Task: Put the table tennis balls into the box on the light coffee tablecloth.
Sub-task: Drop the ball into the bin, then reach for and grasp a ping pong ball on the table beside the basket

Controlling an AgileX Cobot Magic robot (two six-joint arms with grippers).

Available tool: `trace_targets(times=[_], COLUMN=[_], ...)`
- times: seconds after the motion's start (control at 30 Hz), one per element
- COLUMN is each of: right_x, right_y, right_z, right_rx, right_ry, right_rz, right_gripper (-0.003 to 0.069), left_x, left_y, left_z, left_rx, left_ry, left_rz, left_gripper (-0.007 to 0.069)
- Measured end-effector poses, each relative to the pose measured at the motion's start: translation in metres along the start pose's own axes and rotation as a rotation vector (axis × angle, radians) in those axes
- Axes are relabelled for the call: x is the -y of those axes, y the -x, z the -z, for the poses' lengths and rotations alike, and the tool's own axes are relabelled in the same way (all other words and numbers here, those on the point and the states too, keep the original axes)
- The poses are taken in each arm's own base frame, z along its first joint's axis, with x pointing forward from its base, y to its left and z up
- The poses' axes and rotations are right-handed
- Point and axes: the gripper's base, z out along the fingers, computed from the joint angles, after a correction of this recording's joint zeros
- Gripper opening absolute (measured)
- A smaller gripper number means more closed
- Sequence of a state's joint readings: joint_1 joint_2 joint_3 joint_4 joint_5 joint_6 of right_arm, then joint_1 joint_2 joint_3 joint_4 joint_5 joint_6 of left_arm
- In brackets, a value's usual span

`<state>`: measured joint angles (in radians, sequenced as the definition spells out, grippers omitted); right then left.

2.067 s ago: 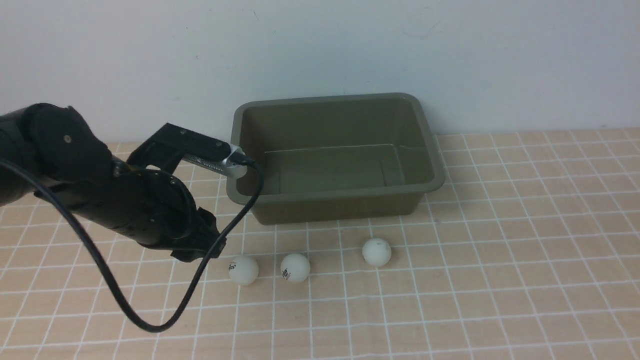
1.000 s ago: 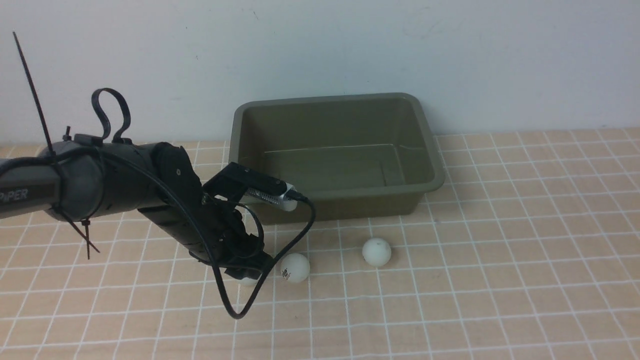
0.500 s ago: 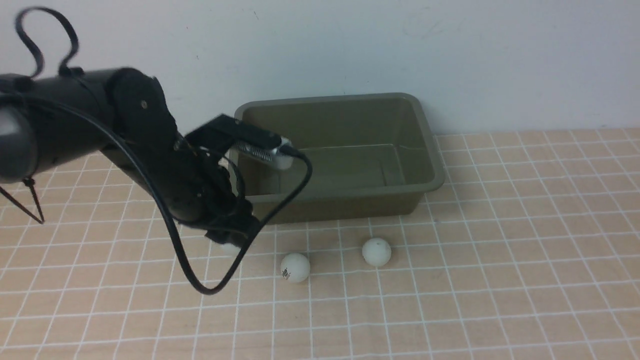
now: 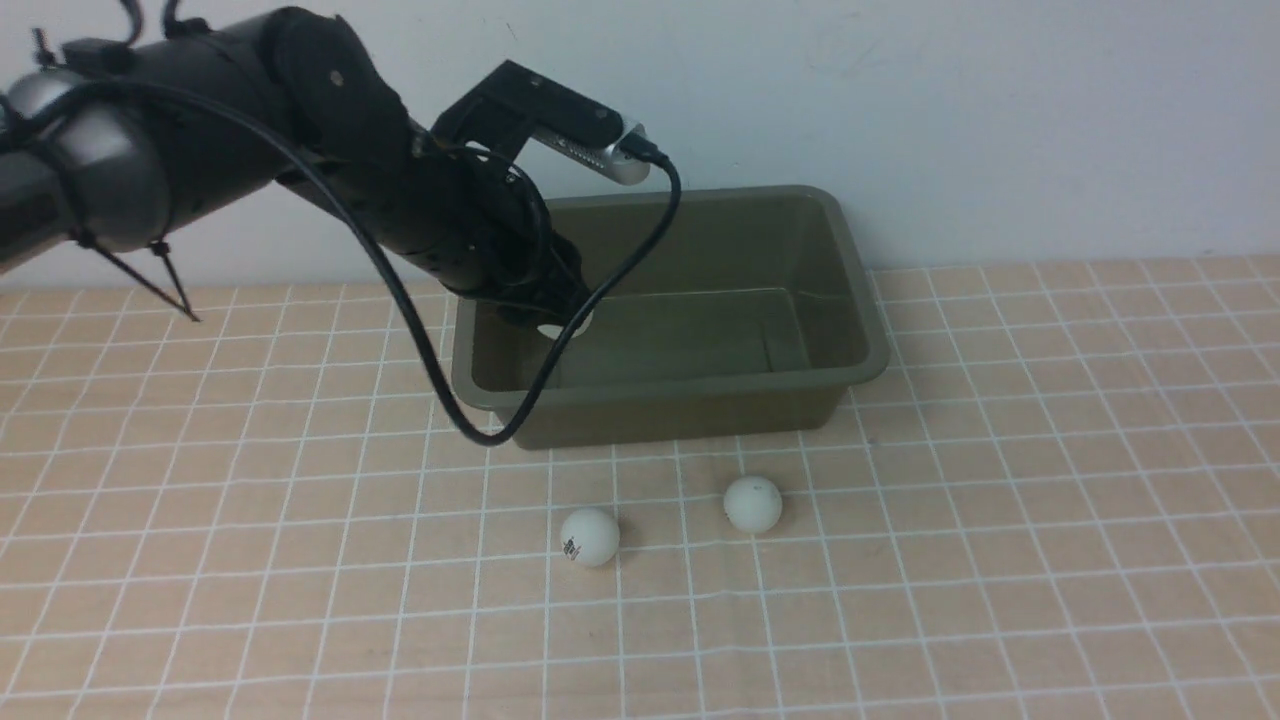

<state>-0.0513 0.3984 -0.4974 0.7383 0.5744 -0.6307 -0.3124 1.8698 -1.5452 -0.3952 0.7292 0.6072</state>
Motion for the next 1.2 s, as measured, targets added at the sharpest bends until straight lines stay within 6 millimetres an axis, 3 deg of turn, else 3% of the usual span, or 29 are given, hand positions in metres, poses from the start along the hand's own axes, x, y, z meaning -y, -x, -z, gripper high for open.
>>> trace_targets(times=[0.13,0.27,0.37,0.47,0.5,0.57,0.83,0.97,1.07,1.13,1.17,1.2], right_x=[-0.002,-0.003,-0.004,-0.004,-0.004,-0.004,-0.005,-0.005,-0.006,-0.006,-0.006,-0.006], right_y=[-0.003,-0.004,-0.006,-0.006,-0.006,-0.006,-0.006,-0.007,-0.008,-0.008,-0.008,-0.008], right_z=[0.0,0.0,0.0,0.0,0.0,0.0,0.0,0.0,0.001,0.001,0.001,0.001], right_rx=[-0.029,-0.045,-0.062,-0.064,-0.064,-0.065,-0.07,-0.08,-0.09,-0.091,-0.092,-0.094], right_ry=[0.021,0.033,0.045,0.047,0.047,0.048,0.051,0.058,0.065,0.066,0.067,0.068], right_rz=[0.0,0.0,0.0,0.0,0.0,0.0,0.0,0.0,0.001,0.001,0.001,0.001], right_gripper=[-0.0015,-0.0015,-0.0015,-0.0015,-0.0015,-0.0015,-0.0015,-0.0015,-0.0015,-0.0015,-0.0015,-0.0015], left_x=[-0.011,-0.014,-0.012,-0.011,-0.011,-0.013,-0.002,0.01,0.021,0.033,0.035,0.044], left_y=[0.014,0.028,0.041,0.053,0.053,0.061,0.069,0.058,0.037,0.009,0.007,-0.012], left_z=[-0.023,-0.024,-0.004,0.024,0.024,0.043,0.077,0.103,0.119,0.123,0.127,0.124], left_rx=[0.013,0.015,-0.041,-0.114,-0.114,-0.129,-0.072,-0.073,-0.112,-0.176,-0.174,-0.223], left_ry=[0.003,-0.01,-0.03,-0.014,-0.014,0.023,-0.002,-0.004,-0.008,-0.043,-0.047,-0.083], left_rz=[-0.005,0.012,0.065,0.111,0.117,0.129,0.204,0.203,0.211,0.237,0.237,0.262], left_gripper=[0.028,0.0312,0.033,0.03,0.03,0.0239,0.001,-0.006,-0.0069,-0.0069,-0.0069,-0.0069])
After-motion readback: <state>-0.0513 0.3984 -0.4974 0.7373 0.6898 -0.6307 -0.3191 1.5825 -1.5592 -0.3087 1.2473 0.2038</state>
